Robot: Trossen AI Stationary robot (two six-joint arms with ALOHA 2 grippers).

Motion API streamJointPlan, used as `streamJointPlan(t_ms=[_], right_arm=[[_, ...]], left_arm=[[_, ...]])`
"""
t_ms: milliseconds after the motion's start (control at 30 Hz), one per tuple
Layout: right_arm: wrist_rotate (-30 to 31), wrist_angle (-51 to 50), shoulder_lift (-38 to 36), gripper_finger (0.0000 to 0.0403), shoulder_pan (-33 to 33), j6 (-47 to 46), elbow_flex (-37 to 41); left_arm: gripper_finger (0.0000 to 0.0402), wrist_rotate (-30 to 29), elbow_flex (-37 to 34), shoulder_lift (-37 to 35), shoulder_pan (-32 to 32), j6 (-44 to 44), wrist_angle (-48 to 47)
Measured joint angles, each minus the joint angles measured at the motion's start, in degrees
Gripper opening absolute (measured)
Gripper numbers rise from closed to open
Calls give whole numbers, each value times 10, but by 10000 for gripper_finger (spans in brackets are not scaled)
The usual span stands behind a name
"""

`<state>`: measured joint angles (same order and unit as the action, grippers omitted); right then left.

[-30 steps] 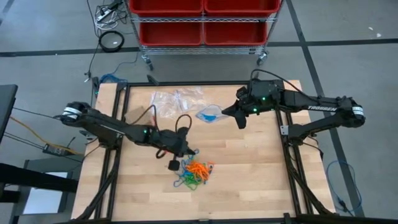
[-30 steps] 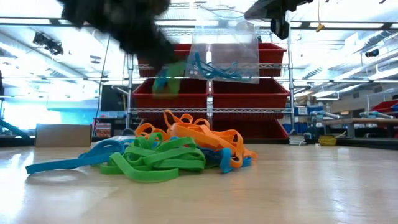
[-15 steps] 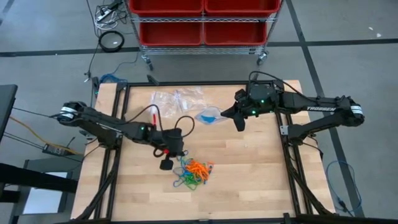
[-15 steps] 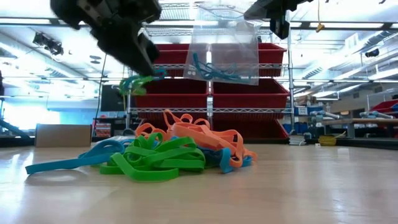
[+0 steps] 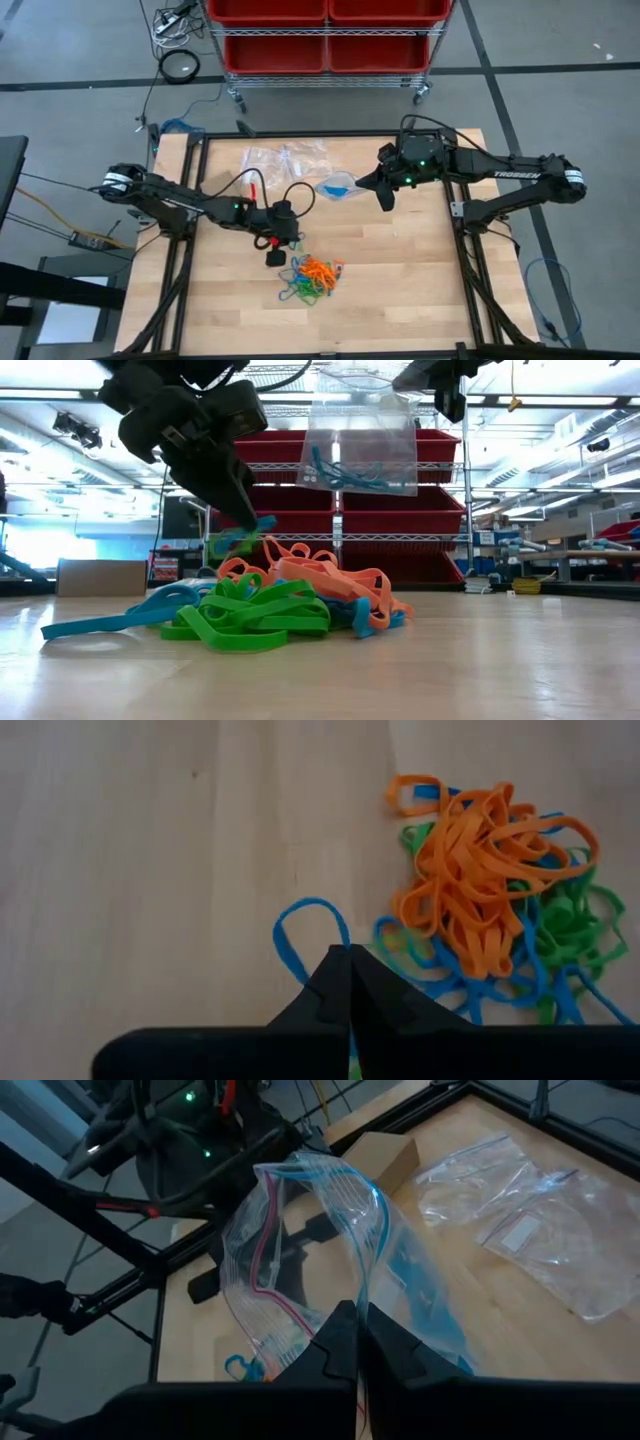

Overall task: Sort rubber bands
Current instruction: Put the blue rubber band into the transparent zip bag

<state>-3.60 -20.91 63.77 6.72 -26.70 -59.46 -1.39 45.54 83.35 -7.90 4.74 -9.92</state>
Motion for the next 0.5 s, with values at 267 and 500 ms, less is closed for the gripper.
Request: streamJointPlan(t_ms=[267, 500], right_arm=[[2, -2, 0, 0, 0, 1, 0], [2, -3, 0, 0, 0, 2, 0]], left_arm=[[34, 8, 1, 22, 0, 2, 21], [24, 3, 1, 51, 0, -1, 35]])
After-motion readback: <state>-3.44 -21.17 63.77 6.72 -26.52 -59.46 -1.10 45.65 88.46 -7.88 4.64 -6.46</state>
